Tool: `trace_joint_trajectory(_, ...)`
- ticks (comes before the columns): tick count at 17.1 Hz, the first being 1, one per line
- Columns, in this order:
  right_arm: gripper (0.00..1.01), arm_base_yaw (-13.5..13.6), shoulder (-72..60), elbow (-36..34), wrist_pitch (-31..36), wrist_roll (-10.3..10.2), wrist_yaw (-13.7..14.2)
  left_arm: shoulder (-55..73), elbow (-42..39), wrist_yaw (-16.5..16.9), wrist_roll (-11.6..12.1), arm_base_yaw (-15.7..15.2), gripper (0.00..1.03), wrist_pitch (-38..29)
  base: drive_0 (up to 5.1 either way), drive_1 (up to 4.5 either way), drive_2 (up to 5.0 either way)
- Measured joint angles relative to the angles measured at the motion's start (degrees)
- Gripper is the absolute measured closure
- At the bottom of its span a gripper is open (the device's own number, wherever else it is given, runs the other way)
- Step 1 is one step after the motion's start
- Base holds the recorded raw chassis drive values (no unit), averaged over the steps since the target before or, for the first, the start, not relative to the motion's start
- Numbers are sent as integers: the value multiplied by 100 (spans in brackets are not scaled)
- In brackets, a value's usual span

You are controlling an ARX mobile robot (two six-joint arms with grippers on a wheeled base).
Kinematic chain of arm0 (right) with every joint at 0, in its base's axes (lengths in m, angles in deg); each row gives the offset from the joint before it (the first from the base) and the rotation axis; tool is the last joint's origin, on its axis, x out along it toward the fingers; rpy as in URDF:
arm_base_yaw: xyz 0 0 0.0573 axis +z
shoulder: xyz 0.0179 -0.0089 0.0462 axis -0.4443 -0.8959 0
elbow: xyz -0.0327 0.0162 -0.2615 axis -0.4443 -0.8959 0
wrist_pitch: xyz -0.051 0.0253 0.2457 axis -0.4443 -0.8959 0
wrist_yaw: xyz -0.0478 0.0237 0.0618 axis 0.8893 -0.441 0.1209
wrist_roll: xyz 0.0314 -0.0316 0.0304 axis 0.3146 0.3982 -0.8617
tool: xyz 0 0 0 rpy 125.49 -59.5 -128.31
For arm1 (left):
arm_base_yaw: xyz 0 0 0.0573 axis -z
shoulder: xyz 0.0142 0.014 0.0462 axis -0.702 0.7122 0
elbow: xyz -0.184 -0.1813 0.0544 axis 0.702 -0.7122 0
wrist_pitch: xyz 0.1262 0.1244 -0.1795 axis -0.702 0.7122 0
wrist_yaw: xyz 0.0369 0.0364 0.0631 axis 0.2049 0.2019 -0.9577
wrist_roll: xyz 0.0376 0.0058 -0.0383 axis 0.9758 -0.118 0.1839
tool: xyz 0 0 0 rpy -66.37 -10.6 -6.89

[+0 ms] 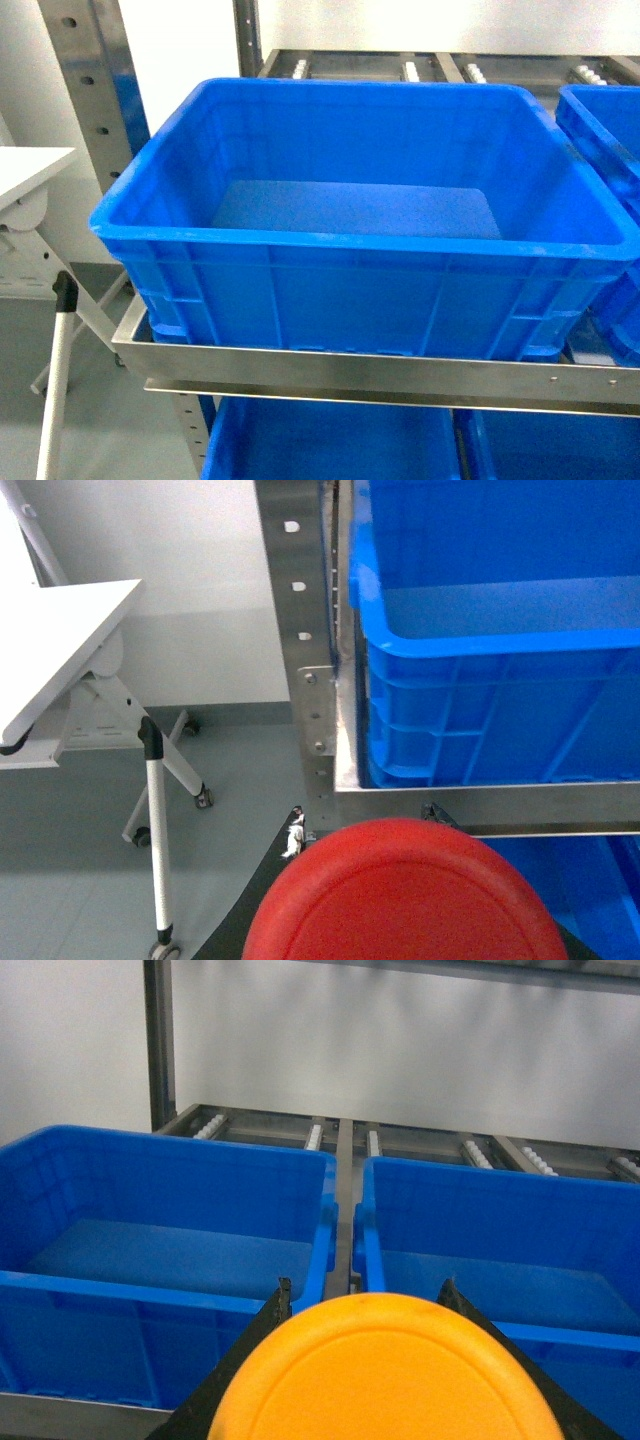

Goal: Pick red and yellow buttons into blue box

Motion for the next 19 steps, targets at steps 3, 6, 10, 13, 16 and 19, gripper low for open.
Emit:
trace_joint_trajectory(3, 63, 0, 0, 0, 4, 0, 2, 0, 0, 0, 0, 0, 77, 9, 503, -238, -238)
trace_joint_trajectory(6, 63, 0, 0, 0, 7, 0, -2, -2, 0, 0, 0, 0, 77, 2, 499, -242, -242)
trace_joint_trajectory(10, 63, 0, 0, 0, 2, 2, 2, 0, 0, 0, 0, 0, 77, 2, 507, -234, -234)
trace_joint_trajectory(13, 63, 0, 0, 0, 0, 0, 2, 0, 0, 0, 0, 0, 77, 4, 508, -233, -233)
trace_joint_trajectory(16, 63, 0, 0, 0, 4, 0, 0, 2, 0, 0, 0, 0, 77, 17, 506, -235, -235)
trace_joint_trajectory(19, 63, 0, 0, 0, 0, 0, 2, 0, 0, 0, 0, 0, 77, -2, 506, -235, -235)
